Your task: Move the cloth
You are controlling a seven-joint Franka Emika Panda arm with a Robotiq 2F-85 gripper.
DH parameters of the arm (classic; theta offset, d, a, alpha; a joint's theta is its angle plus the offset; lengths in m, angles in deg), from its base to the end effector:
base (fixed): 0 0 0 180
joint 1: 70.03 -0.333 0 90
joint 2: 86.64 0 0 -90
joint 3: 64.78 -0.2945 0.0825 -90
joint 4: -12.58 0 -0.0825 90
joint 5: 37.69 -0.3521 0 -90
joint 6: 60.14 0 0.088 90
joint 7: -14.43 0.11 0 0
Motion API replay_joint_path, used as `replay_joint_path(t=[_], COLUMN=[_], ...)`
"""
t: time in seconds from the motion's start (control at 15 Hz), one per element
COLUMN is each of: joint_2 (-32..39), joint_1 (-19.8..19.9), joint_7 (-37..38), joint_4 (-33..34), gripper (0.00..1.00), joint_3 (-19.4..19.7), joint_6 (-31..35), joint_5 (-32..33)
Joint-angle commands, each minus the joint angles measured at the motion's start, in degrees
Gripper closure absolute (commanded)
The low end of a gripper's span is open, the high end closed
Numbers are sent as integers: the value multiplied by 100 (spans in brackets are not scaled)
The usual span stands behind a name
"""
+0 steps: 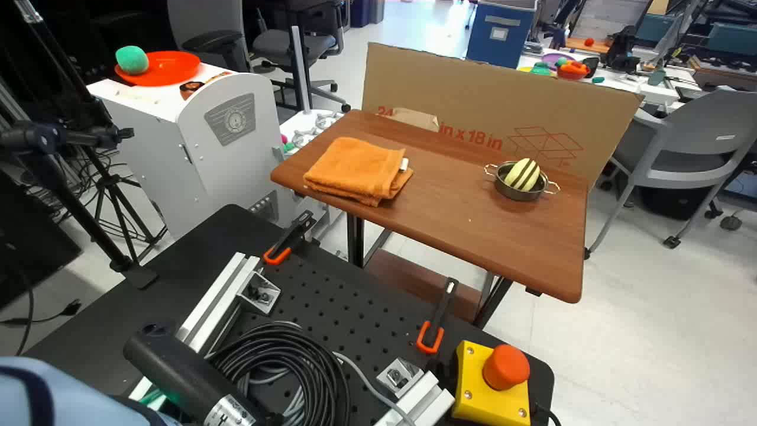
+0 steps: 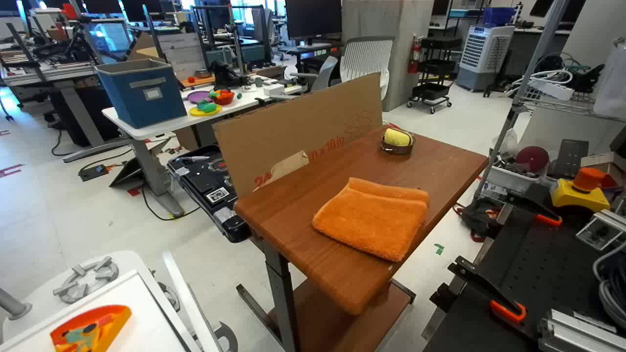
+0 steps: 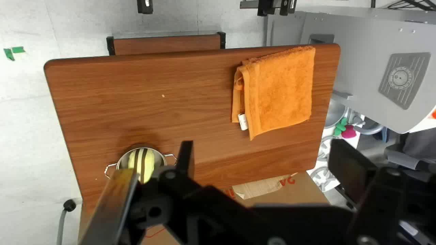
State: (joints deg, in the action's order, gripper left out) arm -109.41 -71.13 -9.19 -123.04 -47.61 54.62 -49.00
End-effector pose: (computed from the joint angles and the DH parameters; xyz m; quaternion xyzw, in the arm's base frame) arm 0.3985 -0.1080 0.4639 -0.9885 -0.0352 -0.0542 0.1364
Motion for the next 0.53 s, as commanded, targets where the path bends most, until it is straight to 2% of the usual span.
replay_joint_path(t=[0.0, 0.27, 0.47], joint_2=[24, 24, 246], joint_1=[173, 173, 159], joint_7=[-56, -56, 164], joint_4=[15, 15, -167], gripper=[0, 0, 0], joint_3=[-153, -153, -397], joint_6=[-27, -27, 312], joint_5=[-67, -67, -4])
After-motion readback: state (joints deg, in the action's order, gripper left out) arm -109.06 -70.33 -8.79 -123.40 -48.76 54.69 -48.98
